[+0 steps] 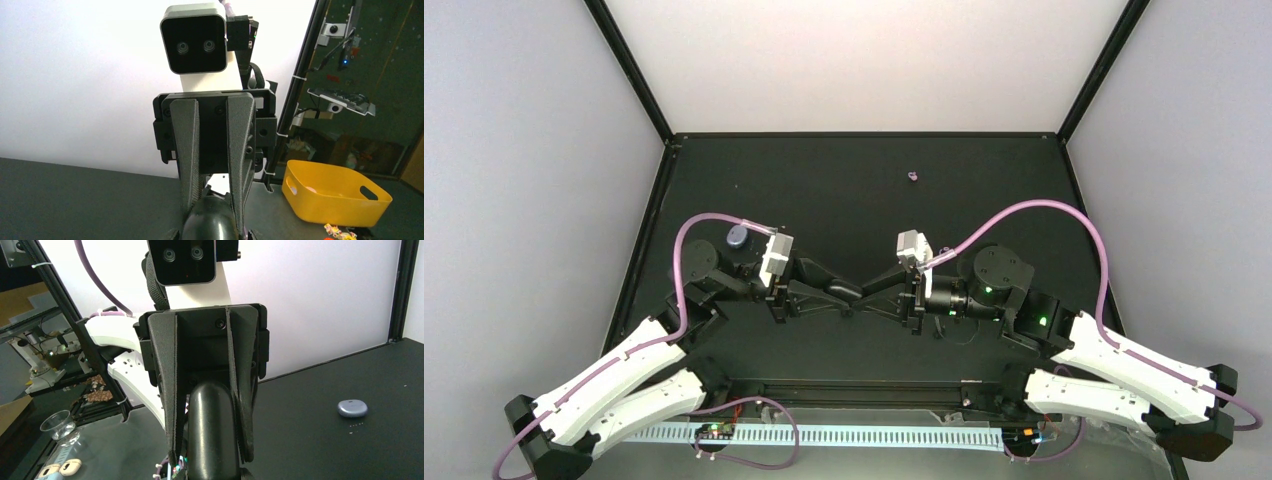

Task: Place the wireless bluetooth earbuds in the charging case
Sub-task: Pick up the charging case at the center of the board.

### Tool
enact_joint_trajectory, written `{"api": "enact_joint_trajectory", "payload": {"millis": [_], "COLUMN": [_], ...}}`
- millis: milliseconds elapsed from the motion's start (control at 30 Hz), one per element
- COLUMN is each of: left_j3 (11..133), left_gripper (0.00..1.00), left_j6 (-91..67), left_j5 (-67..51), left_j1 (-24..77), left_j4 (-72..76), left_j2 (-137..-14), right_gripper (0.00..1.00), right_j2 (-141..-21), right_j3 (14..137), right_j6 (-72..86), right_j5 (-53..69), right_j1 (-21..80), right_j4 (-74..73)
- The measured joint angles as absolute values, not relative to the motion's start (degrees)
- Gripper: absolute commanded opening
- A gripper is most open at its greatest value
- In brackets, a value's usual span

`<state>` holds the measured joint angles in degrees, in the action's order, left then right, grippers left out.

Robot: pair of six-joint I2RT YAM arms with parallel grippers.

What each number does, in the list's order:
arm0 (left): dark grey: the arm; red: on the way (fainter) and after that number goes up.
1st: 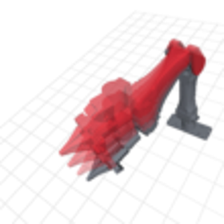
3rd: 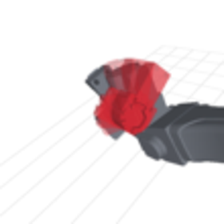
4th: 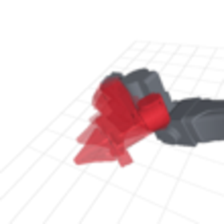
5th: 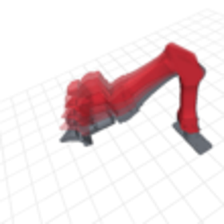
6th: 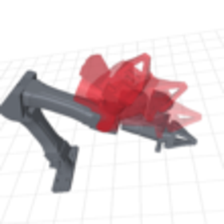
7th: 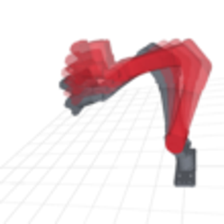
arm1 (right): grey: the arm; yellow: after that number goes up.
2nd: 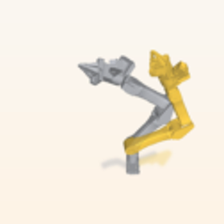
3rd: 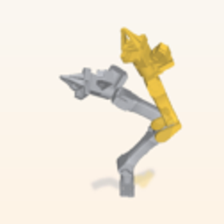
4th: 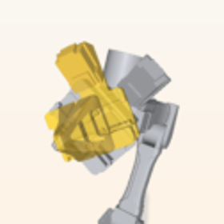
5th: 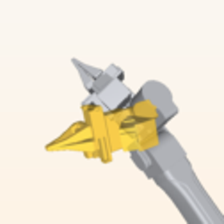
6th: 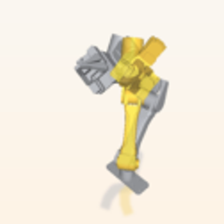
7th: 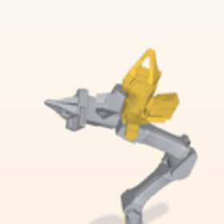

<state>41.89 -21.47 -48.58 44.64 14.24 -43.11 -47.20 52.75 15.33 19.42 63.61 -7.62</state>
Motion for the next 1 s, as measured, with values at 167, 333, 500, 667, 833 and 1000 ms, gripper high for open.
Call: {"api": "enact_joint_trajectory", "payload": {"millis": [167,333,500,667,833,1000], "left_j3": [41.87,41.85,41.41,41.21,41.21,41.19], "left_gripper": [0.45,0.47,0.40,0.35,0.43,0.38], "left_j6": [-21.78,-22.13,-22.94,-23.20,-23.44,-23.94], "left_j5": [-48.38,-48.12,-48.10,-48.07,-48.05,-48.01], "left_j1": [44.64,44.64,44.64,44.64,44.64,44.64], "left_j4": [14.66,14.66,14.96,15.09,15.20,16.03], "left_j2": [-43.11,-43.13,-43.13,-43.16,-43.16,-43.16], "right_gripper": [0.01,0.01,0.01,0.01,0.01,0.01], "right_j2": [-47.20,-46.63,-46.26,-46.22,-46.22,-46.22], "right_j3": [52.73,51.88,51.72,51.70,51.66,51.64], "right_j6": [15.35,15.42,15.53,15.55,15.55,15.55], "right_j5": [19.27,18.70,18.48,18.31,18.22,18.22], "right_j1": [63.61,63.61,63.61,63.61,63.61,63.61], "right_j4": [-7.60,-6.52,-5.74,-5.50,-5.50,-5.48]}}
